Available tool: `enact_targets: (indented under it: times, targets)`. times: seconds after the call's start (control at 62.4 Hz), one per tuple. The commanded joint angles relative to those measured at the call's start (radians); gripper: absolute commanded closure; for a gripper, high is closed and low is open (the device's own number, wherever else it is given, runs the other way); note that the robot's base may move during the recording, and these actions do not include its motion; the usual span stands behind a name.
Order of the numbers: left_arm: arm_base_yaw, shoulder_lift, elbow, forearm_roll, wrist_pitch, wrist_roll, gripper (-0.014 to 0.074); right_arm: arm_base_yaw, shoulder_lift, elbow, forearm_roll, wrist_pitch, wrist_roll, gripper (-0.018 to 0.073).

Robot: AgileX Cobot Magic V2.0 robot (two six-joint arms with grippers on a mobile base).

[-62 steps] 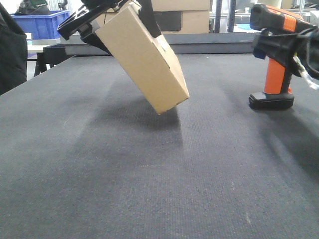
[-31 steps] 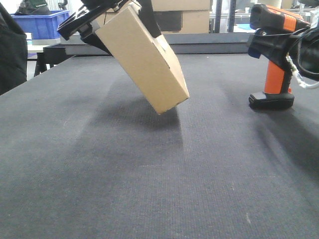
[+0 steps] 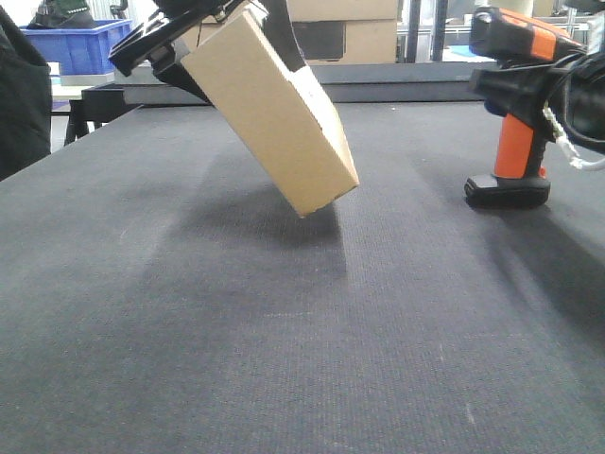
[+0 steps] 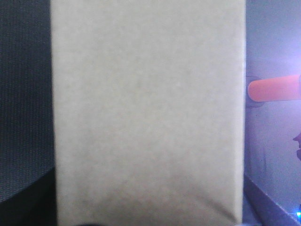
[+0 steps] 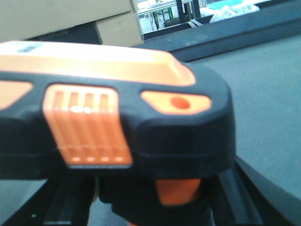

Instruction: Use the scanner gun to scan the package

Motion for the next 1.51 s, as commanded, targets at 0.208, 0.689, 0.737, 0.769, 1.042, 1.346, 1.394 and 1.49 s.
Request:
enact_targets:
  times: [0.208,0.689,0.737,0.769,1.042,1.346,1.394,1.49]
  targets:
    - [-0.005,-0.006,0.000,-0.006,-0.012,-0.003,0.0708,-0.003,-0.060,-0.005,0.002,-0.066,-0.429,0.0727]
    - [-0.005,-0.006,0.000,-0.006,-0.010,-0.003,0.0708,-0.003,-0.082,-0.005,0.002,-0.078,-0.195,0.0727]
    - [-0.005,-0.006,0.000,-0.006,-0.010,-0.003,0.0708,-0.003,-0.082,-0.005,0.002,-0.078,-0.101,0.0727]
    - [-0.005,-0.006,0.000,-0.006,-0.010,-0.003,0.0708,-0.003,-0.082,-0.005,0.002,-0.078,-0.054,0.0727]
    - [-0.005,-0.006,0.000,-0.006,-0.010,-0.003,0.0708,-0.003,-0.035,-0.005,0.002,-0.118,-0.010,0.0727]
    - [-0.005,-0.006,0.000,-0.008,-0.010,-0.003,0.0708,-0.003,-0.010,-0.005,0.002,-0.131,-0.010,0.0727]
    - [-0.005,-0.006,0.000,-0.008,-0.010,-0.003,0.0708,-0.003,-0.010,-0.005,0.002,-0.122,-0.010,0.0727]
    - [-0.005,-0.006,0.000,-0.008,-0.010,-0.003,0.0708,-0.003,-0.010,-0.005,0.002,-0.087,-0.010,0.0727]
